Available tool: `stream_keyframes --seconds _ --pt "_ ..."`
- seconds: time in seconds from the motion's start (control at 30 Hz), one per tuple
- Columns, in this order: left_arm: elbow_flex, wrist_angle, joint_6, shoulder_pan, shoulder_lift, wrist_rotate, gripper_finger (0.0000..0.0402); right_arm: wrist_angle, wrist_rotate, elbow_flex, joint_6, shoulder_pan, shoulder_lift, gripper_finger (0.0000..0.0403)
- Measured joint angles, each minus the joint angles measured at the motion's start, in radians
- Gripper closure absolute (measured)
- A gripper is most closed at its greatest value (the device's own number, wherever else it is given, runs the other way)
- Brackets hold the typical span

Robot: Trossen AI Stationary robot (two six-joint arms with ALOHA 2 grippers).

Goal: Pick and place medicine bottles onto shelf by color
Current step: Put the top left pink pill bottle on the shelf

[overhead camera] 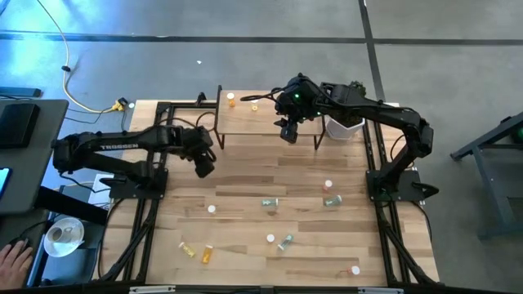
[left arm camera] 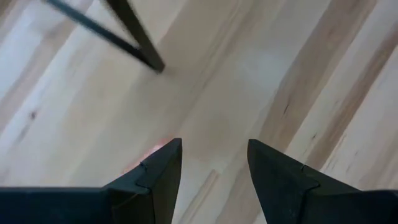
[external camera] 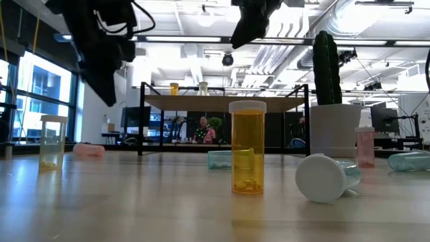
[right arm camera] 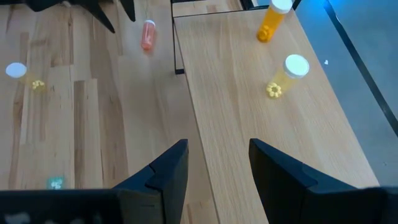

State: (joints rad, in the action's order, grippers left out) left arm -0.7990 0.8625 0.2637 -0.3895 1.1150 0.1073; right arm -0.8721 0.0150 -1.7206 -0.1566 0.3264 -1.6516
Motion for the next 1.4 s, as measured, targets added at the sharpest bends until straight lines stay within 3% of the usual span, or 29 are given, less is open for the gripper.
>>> stream_keyframes --seconds 0.27,0.57,0.73,0.93,1.17,1.4 --pt "-0.138 0.254 -0.16 -0.016 0.129 0.018 0.0229 0.0 0.0 0.0 0.0 0.0 0.0 0.0242" --pt "-0.147 0.347 -0.286 0.024 0.261 0.102 0.0229 0.0 0.0 0.0 0.0 0.0 0.0 0.0242" --pt "-0.147 0.328 -0.388 0.073 0.304 0.18 0.0229 0.0 0.0 0.0 0.0 0.0 0.0 0.0242" --pt "-0.079 0.24 -0.346 0.122 0.285 0.115 0.0229 -0.017 0.0 0.0 -0.001 0.0 0.0 0.0242" --pt "-0.003 0.157 -0.295 0.141 0.263 0.14 0.0229 -0.024 0.0 0.0 -0.009 0.0 -0.001 0.0242" --pt "0.049 0.1 -0.383 0.098 0.253 0.15 0.0229 -0.024 0.0 0.0 -0.025 0.0 -0.001 0.0242"
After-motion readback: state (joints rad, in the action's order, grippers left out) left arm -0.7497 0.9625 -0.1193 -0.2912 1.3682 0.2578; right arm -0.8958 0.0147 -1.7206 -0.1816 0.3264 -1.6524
